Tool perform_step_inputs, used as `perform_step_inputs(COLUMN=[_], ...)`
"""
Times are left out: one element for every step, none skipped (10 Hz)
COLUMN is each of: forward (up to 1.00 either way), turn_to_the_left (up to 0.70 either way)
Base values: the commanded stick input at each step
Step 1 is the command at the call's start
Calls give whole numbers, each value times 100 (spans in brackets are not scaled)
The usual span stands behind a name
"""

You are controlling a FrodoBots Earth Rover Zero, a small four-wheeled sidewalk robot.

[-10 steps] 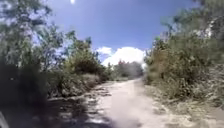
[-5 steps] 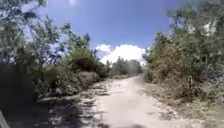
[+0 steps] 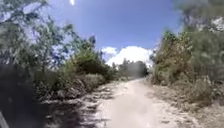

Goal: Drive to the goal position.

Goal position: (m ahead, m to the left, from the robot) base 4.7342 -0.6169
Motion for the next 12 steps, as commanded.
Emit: perform_step_inputs(forward=[44, 44, 44, 44, 44, 44, 44, 44, 44, 44, 44, 44], turn_to_the_left=[2, 2, 2, 2, 2, 2, 2, 2, 2, 2, 2, 2])
